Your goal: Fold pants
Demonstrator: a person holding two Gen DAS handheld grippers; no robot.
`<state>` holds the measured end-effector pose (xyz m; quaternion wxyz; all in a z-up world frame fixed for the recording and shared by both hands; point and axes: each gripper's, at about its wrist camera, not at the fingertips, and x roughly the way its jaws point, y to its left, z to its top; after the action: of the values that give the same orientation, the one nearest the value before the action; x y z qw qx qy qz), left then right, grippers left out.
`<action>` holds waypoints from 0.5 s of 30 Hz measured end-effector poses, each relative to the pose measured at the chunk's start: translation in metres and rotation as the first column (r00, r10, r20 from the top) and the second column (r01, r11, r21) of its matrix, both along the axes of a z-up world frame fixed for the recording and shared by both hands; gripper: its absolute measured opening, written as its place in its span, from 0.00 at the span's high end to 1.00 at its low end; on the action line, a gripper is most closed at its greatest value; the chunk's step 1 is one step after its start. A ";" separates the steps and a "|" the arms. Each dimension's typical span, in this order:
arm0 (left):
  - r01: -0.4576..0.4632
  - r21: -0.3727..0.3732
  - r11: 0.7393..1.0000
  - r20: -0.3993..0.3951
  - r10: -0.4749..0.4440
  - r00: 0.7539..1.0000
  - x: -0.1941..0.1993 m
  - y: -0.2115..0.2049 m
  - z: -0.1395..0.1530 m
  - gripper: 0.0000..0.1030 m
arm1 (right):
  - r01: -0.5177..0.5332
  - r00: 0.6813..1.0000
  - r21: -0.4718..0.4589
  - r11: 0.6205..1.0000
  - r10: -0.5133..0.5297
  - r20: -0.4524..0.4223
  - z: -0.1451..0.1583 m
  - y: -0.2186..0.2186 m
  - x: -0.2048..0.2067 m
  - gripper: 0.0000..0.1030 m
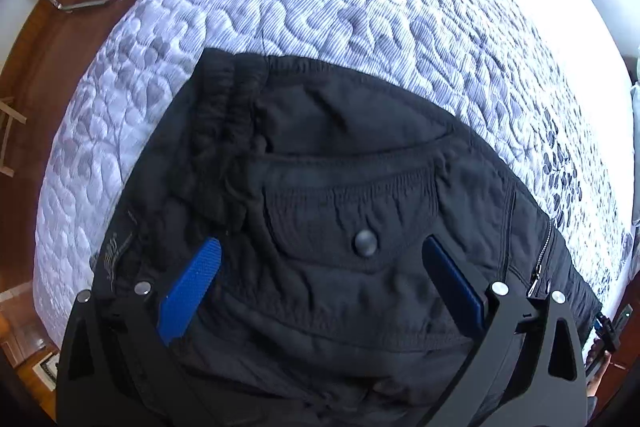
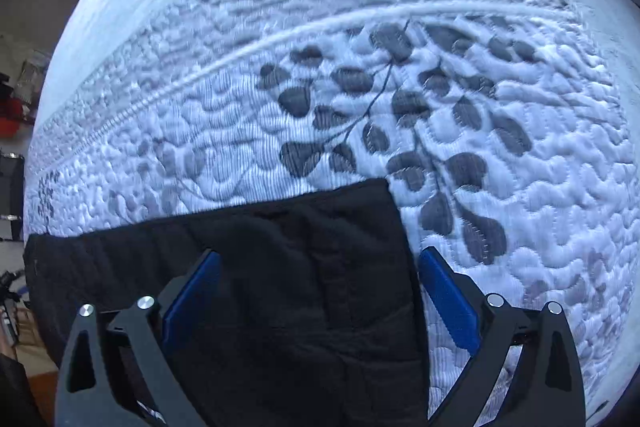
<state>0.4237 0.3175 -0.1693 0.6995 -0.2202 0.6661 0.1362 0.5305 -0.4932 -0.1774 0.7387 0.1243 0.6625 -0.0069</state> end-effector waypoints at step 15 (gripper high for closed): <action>0.161 0.166 0.973 -0.103 -0.145 0.984 0.038 -0.033 -0.030 0.33 | -0.104 0.993 -0.180 0.978 0.112 0.035 -0.003 0.044 -0.001 0.07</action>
<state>0.4616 0.2841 -0.1996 0.6937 -0.0999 0.6975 0.1494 0.5293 -0.4487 -0.1809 0.7609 0.0218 0.6481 -0.0230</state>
